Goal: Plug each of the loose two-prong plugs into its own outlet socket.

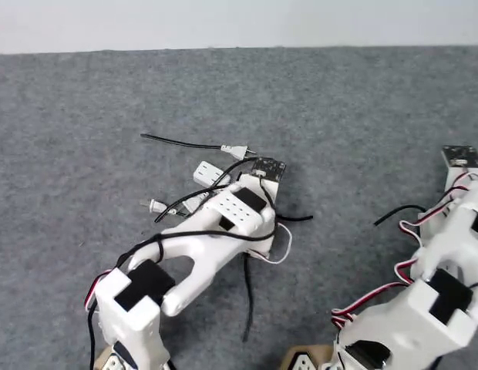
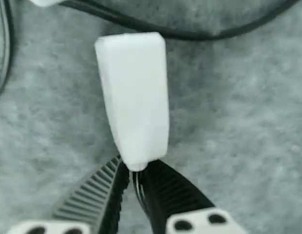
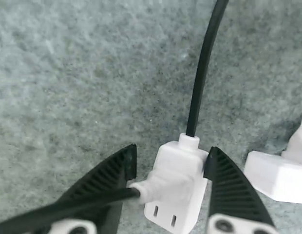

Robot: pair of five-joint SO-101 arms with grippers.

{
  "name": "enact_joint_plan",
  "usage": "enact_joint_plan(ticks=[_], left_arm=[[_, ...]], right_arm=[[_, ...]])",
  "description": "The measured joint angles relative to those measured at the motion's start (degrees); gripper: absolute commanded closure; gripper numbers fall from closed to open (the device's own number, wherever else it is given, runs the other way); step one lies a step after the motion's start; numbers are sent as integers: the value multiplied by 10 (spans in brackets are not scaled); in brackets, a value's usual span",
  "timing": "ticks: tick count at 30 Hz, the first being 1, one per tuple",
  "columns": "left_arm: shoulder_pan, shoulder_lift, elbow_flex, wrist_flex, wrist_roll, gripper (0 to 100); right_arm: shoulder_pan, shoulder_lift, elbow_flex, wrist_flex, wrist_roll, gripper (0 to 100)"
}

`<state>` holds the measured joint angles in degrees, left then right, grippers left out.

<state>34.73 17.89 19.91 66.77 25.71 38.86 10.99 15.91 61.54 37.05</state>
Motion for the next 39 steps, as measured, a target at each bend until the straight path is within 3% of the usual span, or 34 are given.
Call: enact_joint_plan(ticks=[4, 10, 14, 17, 22, 26, 30, 39], left_arm=[[-15, -1, 0, 12, -49, 964], [-22, -49, 17, 48, -77, 778], [-23, -118, 55, 57, -77, 723], [-38, -173, 72, 61, -85, 745], [-31, -249, 76, 60, -175, 868], [-4, -251, 76, -8, -194, 974], [-4, -168, 68, -78, -193, 987], [-13, -5, -69, -85, -184, 987]], right_arm=[[0, 0, 0, 0, 0, 779], [0, 0, 0, 0, 0, 779], [0, 0, 0, 2, 14, 779], [0, 0, -1, 9, 26, 779], [0, 0, -1, 11, 27, 779], [0, 0, -1, 11, 24, 779], [0, 0, -1, 11, 21, 779], [0, 0, -1, 11, 21, 779]])
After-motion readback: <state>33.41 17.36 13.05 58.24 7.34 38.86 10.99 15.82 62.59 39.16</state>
